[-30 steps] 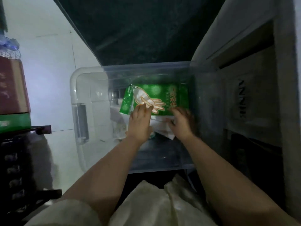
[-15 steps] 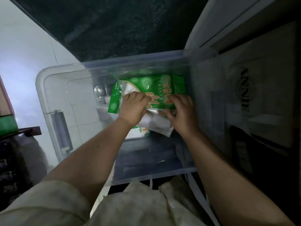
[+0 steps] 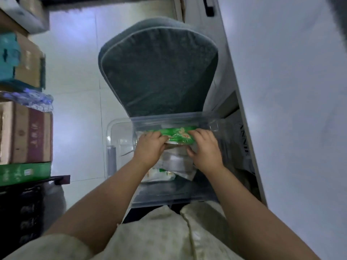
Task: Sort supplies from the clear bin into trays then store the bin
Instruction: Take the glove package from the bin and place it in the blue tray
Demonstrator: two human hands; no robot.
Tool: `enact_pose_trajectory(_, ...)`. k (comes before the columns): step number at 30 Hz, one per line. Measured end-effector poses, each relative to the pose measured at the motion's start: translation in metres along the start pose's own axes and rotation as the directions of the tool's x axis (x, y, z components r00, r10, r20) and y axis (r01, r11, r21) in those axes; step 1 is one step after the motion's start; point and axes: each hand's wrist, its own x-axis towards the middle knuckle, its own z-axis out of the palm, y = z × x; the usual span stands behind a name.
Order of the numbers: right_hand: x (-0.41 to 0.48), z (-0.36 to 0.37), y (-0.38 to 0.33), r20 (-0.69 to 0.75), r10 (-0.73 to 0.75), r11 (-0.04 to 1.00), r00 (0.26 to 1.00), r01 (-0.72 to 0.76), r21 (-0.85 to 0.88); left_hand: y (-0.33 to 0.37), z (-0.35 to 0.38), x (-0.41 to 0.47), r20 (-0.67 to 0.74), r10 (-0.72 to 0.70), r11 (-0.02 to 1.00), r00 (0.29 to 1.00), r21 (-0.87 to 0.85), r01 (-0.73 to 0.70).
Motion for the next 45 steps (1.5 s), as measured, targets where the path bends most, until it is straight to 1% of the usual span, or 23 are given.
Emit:
enact_pose_trajectory(2, -0.008, -0.013, -0.021, -0.031, -0.050, 0.999, 0.998, 0.049, -0.022, 0.002, -0.024, -0.016, -0.065, 0.023, 0.999, 0.998, 0.028, -0.022)
enact_pose_trajectory(5, -0.023, -0.025, -0.047, -0.132, -0.081, 0.994, 0.988, 0.071, -0.081, 0.003, -0.049, -0.035, -0.140, 0.101, 0.994, 0.985, 0.056, -0.094)
enact_pose_trajectory(7, -0.038, -0.028, -0.064, -0.204, -0.073, 0.990, 0.976, 0.047, -0.131, 0.003, -0.061, -0.046, -0.166, 0.160, 0.986, 0.973, 0.071, -0.150)
enact_pose_trajectory(10, -0.073, -0.028, -0.088, -0.314, -0.011, 0.979, 0.949, -0.053, -0.196, 0.007, -0.073, -0.065, -0.189, 0.280, 0.960, 0.941, 0.037, -0.278)
enact_pose_trajectory(12, -0.100, -0.027, -0.106, -0.395, 0.039, 0.967, 0.918, -0.135, -0.216, 0.010, -0.081, -0.080, -0.208, 0.355, 0.932, 0.911, 0.005, -0.362)
enact_pose_trajectory(16, -0.155, -0.029, -0.137, -0.527, 0.125, 0.931, 0.841, -0.283, -0.231, 0.018, -0.099, -0.109, -0.249, 0.487, 0.865, 0.837, 0.002, -0.502)
enact_pose_trajectory(21, -0.236, -0.047, -0.160, -0.703, 0.149, 0.880, 0.696, -0.417, -0.228, 0.052, -0.118, -0.139, -0.286, 0.602, 0.775, 0.745, -0.016, -0.632)
enact_pose_trajectory(24, -0.293, -0.059, -0.170, -0.766, 0.194, 0.837, 0.613, -0.511, -0.197, 0.092, -0.128, -0.155, -0.317, 0.659, 0.710, 0.682, -0.037, -0.704)
enact_pose_trajectory(28, -0.378, -0.076, -0.182, -0.810, 0.283, 0.743, 0.513, -0.652, -0.153, 0.163, -0.131, -0.189, -0.323, 0.751, 0.600, 0.576, -0.032, -0.800)
enact_pose_trajectory(32, -0.468, -0.086, -0.190, -0.874, 0.322, 0.645, 0.365, -0.760, -0.080, 0.244, -0.118, -0.244, -0.320, 0.843, 0.440, 0.433, -0.053, -0.896)
enact_pose_trajectory(36, -0.566, -0.094, -0.194, -0.917, 0.326, 0.543, 0.228, -0.840, -0.016, 0.328, -0.095, -0.317, -0.331, 0.896, 0.283, 0.295, -0.087, -0.955)
enact_pose_trajectory(39, -0.648, -0.102, -0.197, -0.931, 0.325, 0.478, 0.165, -0.878, 0.012, 0.390, -0.074, -0.381, -0.350, 0.915, 0.173, 0.202, -0.113, -0.978)
enact_pose_trajectory(42, -0.726, -0.107, -0.197, -0.942, 0.321, 0.425, 0.098, -0.904, 0.051, 0.448, -0.053, -0.445, -0.362, 0.921, 0.093, 0.142, -0.151, -0.984)
enact_pose_trajectory(45, -0.796, -0.109, -0.195, -0.946, 0.319, 0.366, 0.049, -0.927, 0.076, 0.499, -0.031, -0.500, -0.368, 0.927, 0.018, 0.075, -0.158, -0.987)
